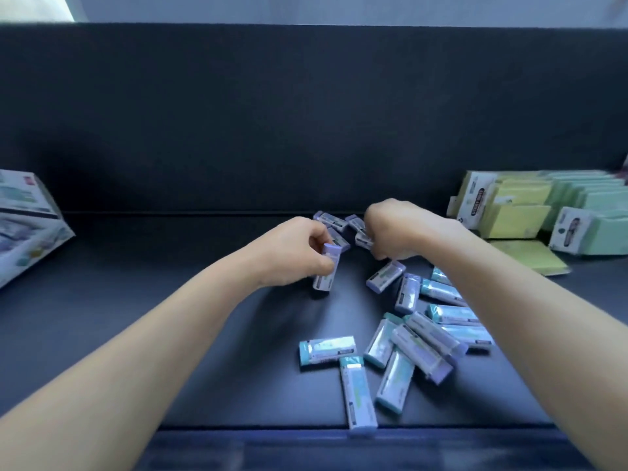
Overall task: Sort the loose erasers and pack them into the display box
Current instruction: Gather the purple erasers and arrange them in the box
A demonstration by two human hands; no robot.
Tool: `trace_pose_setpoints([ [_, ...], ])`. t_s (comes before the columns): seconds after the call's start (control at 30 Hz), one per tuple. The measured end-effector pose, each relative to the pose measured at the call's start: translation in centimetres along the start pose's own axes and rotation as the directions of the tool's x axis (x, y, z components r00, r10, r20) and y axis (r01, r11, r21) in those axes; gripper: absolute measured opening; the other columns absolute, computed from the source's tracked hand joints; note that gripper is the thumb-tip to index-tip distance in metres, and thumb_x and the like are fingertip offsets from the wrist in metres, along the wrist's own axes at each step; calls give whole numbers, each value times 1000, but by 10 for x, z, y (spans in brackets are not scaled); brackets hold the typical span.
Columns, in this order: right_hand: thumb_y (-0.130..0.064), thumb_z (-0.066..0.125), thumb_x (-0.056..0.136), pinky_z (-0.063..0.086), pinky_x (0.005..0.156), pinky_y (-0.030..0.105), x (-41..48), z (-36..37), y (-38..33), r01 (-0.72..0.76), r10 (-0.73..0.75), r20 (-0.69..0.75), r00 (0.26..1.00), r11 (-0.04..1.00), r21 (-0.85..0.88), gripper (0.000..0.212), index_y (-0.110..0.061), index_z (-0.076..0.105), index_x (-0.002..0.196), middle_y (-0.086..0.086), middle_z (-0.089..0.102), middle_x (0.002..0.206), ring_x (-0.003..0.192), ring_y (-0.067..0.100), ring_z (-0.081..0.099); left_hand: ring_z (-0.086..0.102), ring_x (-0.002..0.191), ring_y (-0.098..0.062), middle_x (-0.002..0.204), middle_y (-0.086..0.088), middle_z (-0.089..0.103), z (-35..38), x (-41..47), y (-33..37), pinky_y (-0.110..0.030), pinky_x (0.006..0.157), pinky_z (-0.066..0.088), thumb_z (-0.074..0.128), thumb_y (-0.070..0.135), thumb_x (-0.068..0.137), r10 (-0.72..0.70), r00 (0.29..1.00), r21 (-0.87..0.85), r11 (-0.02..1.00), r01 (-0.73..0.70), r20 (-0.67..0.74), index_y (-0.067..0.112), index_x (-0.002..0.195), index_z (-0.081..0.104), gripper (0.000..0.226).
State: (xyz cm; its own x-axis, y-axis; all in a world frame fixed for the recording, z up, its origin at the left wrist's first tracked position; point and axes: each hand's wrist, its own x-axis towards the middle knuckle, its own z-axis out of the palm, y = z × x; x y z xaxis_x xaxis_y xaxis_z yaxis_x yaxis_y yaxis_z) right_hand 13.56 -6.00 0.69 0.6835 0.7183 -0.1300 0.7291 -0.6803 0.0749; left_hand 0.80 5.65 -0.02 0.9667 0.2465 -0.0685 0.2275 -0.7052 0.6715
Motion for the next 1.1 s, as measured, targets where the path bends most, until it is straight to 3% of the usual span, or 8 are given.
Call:
trace_pose_setpoints([
  [0.1,-6,61,73,36,49,23,-3,-1,3,48,-48,-26,999,998,33,23,-9,43,59,8,43,60,62,29,49,42,51,-7,64,3,55,5,-4,4,-18,50,34,64,10,77,-29,999,-19,999,29,-23,5,84,65,8],
  [0.17,-10,62,75,41,54,25,-5,-7,1,70,-61,-69,996,989,132,8,-8,54,76,7,52,71,68,30,53,44,58,-12,66,2,57,6,-8,5,-24,58,37,64,12,77,-45,998,-32,999,44,-47,5,83,66,10],
  [0.27,-7,59,76,45,42,25,-3,-18,-7,140,-97,-130,987,911,388,22,-15,54,96,1,55,76,58,19,51,43,59,-12,64,5,55,0,-18,4,-25,60,37,64,16,77,-64,991,-23,998,61,-120,9,80,66,8],
  [0.3,-6,58,76,49,47,28,-2,-22,-11,177,-121,-148,981,872,457,28,-19,54,100,-2,54,77,57,17,52,43,58,-10,63,6,55,-4,-22,3,-24,59,37,64,17,77,-72,987,-17,997,70,-144,11,80,66,7],
  [0.4,-5,60,75,57,62,39,4,-33,-32,246,-174,-177,969,778,578,37,-31,57,101,-2,57,80,61,21,57,42,56,-8,62,8,55,-20,-37,-5,-22,55,35,63,16,78,-98,973,-23,995,96,-209,12,78,65,5],
  [0.5,-1,63,72,56,64,39,11,-42,-61,284,-200,-201,959,683,673,24,-20,59,86,4,59,78,58,21,58,42,55,-8,60,9,54,-38,-54,-21,-21,54,35,64,18,79,-130,955,-39,991,124,-267,11,78,65,8],
  [0.77,-10,75,74,34,46,20,19,-67,-165,354,-261,-239,935,678,644,22,-18,56,66,-6,52,61,52,7,45,43,56,-10,61,8,54,-95,-103,-90,-24,56,36,66,21,79,-198,901,-73,980,184,-386,14,73,62,10],
  [1.1,-6,65,82,35,47,17,38,-79,-311,414,-289,-299,909,693,589,14,-18,64,75,-9,55,66,57,6,47,50,65,-12,73,0,62,-184,-148,-191,-29,64,43,67,18,79,-153,875,-47,988,147,-459,11,84,66,8],
])
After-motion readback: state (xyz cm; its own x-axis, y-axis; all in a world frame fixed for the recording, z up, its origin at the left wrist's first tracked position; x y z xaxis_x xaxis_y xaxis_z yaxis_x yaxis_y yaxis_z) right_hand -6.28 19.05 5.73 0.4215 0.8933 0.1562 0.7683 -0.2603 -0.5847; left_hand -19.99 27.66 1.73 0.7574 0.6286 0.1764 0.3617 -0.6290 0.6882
